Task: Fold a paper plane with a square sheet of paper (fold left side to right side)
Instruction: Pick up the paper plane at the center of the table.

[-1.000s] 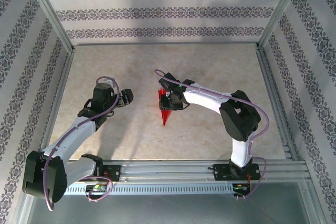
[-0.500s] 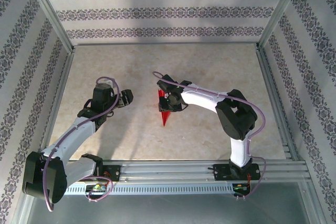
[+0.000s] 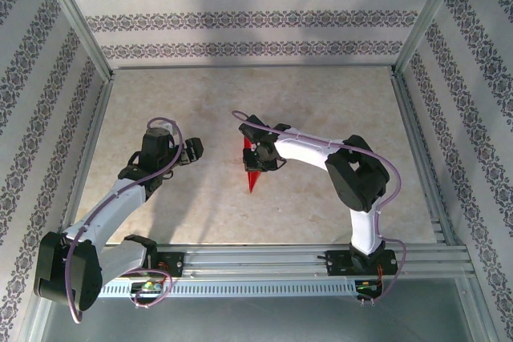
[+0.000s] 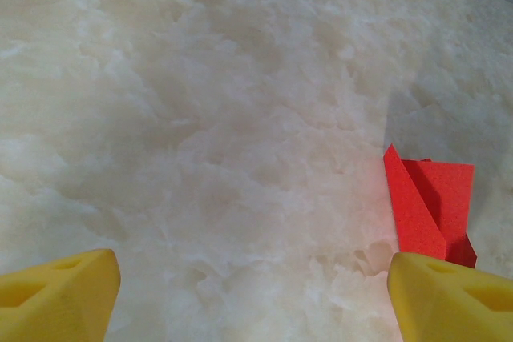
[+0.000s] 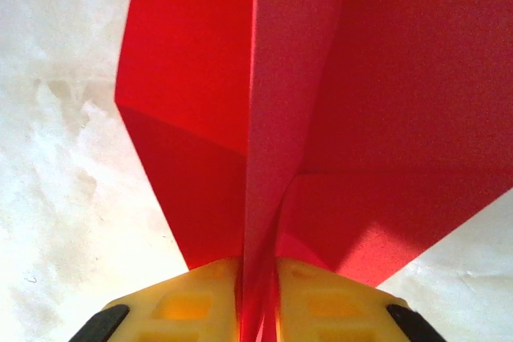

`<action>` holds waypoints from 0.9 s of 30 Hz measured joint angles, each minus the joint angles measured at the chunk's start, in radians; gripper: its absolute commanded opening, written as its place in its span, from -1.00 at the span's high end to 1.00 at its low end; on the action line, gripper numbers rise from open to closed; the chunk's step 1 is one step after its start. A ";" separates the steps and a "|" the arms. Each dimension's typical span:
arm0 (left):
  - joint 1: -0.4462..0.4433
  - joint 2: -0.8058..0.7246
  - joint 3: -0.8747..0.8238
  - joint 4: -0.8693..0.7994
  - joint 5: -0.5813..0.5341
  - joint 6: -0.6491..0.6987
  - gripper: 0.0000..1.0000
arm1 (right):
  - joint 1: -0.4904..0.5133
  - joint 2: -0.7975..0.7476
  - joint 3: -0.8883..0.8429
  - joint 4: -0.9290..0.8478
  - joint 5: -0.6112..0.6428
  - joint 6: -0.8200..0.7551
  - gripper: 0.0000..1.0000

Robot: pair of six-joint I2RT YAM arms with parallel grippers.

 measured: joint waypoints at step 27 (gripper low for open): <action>0.000 -0.001 0.000 -0.003 0.000 0.000 -0.74 | 0.021 0.050 0.034 -0.053 0.049 -0.008 0.87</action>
